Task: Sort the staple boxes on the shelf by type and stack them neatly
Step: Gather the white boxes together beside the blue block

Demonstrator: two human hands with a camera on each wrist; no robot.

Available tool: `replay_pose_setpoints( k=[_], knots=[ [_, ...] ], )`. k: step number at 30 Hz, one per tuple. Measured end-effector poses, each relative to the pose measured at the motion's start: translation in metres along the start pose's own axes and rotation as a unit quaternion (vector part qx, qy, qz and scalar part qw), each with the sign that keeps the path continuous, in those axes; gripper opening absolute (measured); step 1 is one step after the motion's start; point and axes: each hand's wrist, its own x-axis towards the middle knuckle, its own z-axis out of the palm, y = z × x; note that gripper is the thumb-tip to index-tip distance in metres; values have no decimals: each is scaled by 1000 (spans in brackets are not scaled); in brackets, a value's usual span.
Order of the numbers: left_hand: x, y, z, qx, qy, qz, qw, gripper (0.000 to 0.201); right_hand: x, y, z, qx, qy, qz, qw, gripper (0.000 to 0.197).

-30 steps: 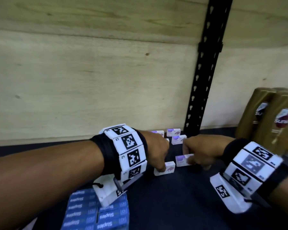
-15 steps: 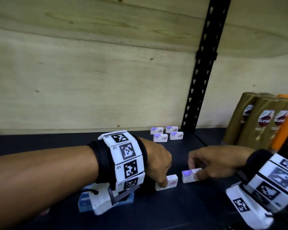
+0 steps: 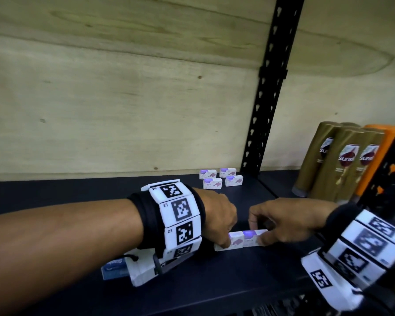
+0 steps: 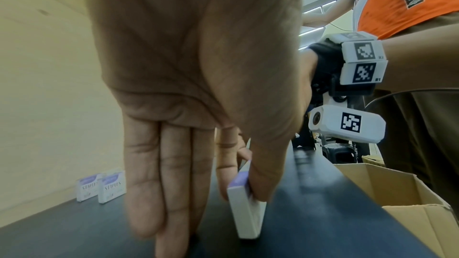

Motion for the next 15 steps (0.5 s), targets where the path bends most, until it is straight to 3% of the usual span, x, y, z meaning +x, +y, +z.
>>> replay_pose_setpoints(
  k=[8,15],
  knots=[
    [4,0,2,1,6,-4,1000,31,2,-2,0,-13,-10,-2,1000,19],
    [8,-8,1,-42,-28,-33,998,54,3,-2,-10,48,-31,16,998,45]
  ],
)
